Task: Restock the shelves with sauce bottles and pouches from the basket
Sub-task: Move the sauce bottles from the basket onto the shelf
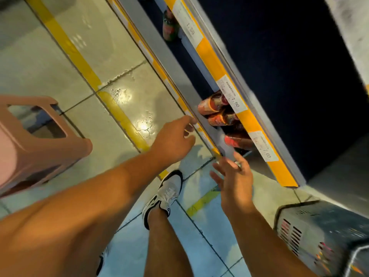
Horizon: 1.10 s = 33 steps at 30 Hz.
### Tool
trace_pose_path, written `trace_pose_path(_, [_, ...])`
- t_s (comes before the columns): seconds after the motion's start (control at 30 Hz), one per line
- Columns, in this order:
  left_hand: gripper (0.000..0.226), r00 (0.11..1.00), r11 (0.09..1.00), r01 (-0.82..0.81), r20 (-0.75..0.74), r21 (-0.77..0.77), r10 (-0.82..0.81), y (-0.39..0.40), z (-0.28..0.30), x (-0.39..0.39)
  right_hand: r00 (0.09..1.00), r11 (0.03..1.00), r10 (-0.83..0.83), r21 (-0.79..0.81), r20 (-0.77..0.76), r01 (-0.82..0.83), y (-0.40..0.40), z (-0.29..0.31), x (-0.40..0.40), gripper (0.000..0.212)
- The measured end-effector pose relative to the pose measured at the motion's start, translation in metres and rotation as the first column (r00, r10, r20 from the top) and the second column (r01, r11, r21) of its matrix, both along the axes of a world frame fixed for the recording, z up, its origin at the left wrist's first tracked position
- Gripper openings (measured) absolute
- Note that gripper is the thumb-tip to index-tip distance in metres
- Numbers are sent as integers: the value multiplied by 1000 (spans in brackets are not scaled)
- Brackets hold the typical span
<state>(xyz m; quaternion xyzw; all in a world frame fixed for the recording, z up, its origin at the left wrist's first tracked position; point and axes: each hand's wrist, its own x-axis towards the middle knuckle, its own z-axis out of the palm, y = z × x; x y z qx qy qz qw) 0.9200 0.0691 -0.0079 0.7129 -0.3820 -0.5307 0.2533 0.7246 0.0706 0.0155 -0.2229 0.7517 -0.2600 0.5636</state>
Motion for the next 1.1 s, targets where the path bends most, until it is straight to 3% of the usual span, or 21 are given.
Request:
trace_pose_path(0.1, [30,997,997,-14,-77,75,19,74,33,5,998,999,38,33,-42,-37,58,35,-10,44])
trace_pose_path(0.3, [29,998,990,56,-43,127,-51,203,146,30,970,977,208,66,-129,-201,156,157,2,46])
trace_pose_path(0.43, [15,991,991,129,-54,44,-126,252,239,61,919,937,343,6,-196,-348,208,250,15,39])
trace_pose_path(0.53, [19,986,986,166,-12,-21,-167,278,304,77,906,924,362,-45,-220,-380,243,312,20,35])
trace_pose_path(0.73, [21,973,967,232,40,-107,-229,304,405,88,937,932,302,-150,-176,-329,275,392,5,38])
trace_pose_path(0.83, [19,968,957,248,70,-147,-240,302,442,71,922,911,306,-208,-237,-356,276,425,-15,37])
trace_pose_path(1.1, [18,879,845,476,180,-245,-443,277,511,-70,921,898,237,-292,-308,-329,302,479,-143,38])
